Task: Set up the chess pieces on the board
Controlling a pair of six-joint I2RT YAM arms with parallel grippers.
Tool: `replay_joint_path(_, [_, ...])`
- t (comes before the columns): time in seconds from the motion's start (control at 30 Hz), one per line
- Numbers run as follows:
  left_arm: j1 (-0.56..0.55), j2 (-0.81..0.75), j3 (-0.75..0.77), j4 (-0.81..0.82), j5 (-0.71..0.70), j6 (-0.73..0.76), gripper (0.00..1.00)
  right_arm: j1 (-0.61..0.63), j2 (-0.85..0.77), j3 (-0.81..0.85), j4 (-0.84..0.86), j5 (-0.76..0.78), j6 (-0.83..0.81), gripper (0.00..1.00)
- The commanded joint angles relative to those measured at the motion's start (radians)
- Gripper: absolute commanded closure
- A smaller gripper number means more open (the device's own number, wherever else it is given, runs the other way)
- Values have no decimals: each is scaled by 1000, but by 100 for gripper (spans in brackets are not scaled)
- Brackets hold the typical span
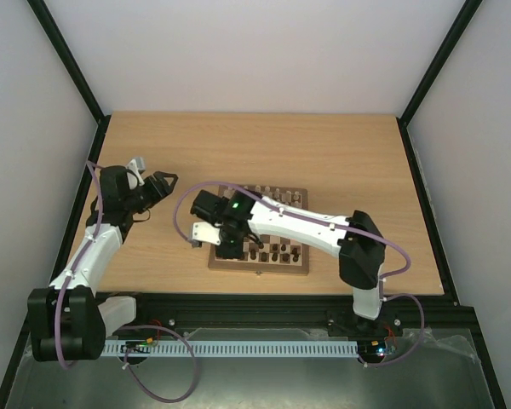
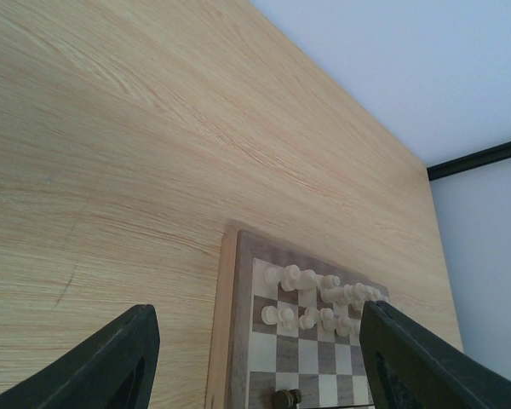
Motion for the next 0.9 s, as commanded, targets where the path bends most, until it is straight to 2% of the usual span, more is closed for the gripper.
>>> replay_joint_path(0.0, [23,-21,-10,27,38,-16,32,34,53,52,-132,96,-25,96])
replay_joint_path(0.87, [58,-15,-33,71,91,-43,33,54,169,51,-122,157,-8,93])
